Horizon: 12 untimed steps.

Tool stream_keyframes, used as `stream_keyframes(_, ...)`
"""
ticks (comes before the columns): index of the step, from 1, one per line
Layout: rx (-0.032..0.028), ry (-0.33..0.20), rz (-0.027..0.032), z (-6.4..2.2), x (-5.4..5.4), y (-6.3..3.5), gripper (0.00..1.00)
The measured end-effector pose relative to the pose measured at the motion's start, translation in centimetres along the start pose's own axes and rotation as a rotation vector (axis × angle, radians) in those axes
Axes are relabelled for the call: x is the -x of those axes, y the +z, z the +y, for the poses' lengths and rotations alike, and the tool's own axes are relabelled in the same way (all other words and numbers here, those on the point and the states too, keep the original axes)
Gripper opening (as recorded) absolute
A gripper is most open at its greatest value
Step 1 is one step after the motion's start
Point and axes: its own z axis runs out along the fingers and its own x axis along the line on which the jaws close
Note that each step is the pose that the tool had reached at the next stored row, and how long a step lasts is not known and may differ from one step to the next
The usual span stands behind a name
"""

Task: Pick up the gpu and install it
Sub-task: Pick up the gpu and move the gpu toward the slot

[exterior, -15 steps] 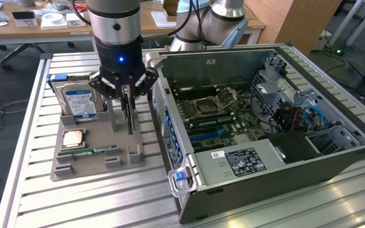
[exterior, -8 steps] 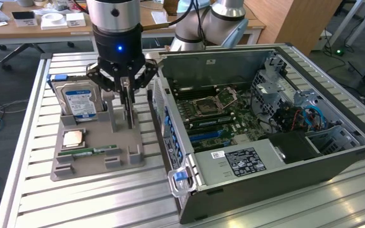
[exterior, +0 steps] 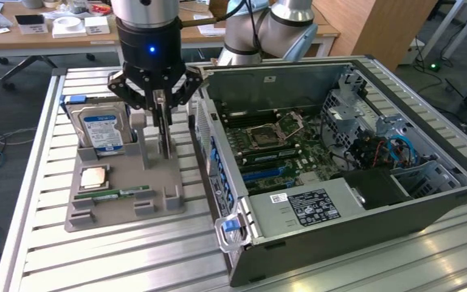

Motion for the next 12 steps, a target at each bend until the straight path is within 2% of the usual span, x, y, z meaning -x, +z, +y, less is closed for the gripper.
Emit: stream_keyframes(12, 0.0, 0.0, 0.0, 0.13, 0.1, -2.4, 0.26)
